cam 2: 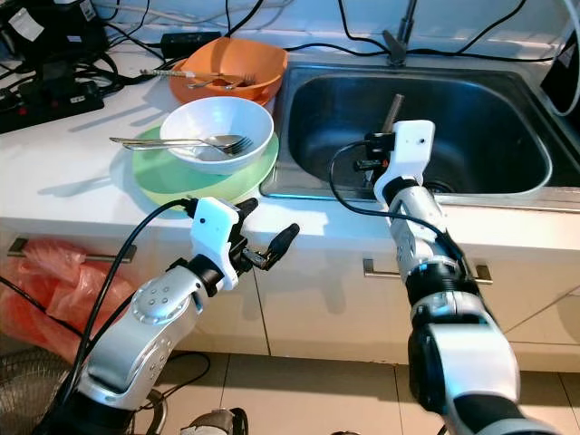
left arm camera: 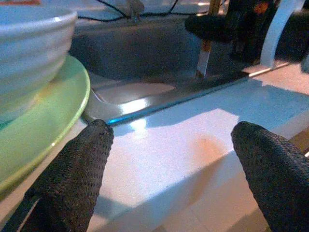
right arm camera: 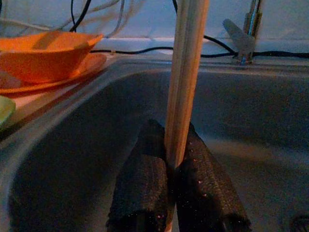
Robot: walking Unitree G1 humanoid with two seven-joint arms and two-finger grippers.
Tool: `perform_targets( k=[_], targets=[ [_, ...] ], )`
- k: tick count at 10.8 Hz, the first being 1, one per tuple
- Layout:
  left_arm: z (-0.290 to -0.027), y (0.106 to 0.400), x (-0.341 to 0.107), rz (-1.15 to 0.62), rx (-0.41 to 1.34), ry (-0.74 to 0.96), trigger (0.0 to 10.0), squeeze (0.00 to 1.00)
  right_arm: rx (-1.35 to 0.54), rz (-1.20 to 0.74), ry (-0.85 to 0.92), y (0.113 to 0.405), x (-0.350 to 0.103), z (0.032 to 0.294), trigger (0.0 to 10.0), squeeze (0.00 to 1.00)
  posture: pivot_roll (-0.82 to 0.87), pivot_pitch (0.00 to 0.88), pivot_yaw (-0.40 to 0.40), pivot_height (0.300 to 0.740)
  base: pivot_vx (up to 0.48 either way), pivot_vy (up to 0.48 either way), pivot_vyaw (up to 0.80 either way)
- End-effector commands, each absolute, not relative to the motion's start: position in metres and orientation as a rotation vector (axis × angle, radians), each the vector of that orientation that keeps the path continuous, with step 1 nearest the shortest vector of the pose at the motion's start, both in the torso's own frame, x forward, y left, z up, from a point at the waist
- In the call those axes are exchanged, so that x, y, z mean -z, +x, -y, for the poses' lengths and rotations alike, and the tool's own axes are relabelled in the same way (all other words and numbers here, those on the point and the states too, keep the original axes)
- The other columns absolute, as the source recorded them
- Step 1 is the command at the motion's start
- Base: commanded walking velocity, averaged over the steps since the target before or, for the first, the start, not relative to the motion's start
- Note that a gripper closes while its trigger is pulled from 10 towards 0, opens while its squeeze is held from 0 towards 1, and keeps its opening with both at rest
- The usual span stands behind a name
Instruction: Kitchen organization
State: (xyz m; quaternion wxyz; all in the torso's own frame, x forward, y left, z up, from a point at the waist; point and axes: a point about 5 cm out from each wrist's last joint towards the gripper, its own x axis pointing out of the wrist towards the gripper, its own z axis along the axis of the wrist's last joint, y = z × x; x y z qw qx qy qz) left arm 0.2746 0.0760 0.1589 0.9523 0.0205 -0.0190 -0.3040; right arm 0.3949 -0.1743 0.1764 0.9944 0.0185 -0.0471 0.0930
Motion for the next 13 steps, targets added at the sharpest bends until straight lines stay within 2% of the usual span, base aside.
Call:
perform_targets(
  k=[1, 2, 7, 13],
  targets=[
    [-0.076, 0.271, -0.159, 0.033, 0.620, 0.053, 10.0, 0.00, -0.196, 0.091, 0.012, 0.397, -0.178, 0.175, 10.0, 0.00, 0.23, 0.145, 0.019, 0.740, 0.000, 0.000, 0.00],
    [-0.075, 0.270, -0.158, 0.031, 0.621, 0.052, 10.0, 0.00, -0.201, 0.078, -0.007, 0.397, -0.176, 0.174, 10.0, 1.00, 0.23, 0.144, 0.016, 0.740, 0.000, 0.000, 0.00],
    [-0.073, 0.274, -0.163, 0.057, 0.623, 0.070, 10.0, 0.00, -0.211, 0.088, -0.018, 0.399, -0.178, 0.173, 10.0, 1.00, 0.22, 0.128, 0.012, 0.740, 0.000, 0.000, 0.00],
    [-0.067, 0.281, -0.191, 0.234, 0.638, 0.042, 10.0, 0.00, -0.273, 0.186, 0.011, 0.387, -0.175, 0.167, 10.0, 1.00, 0.13, 0.071, 0.008, 0.740, 0.000, 0.000, 0.00]
  ],
)
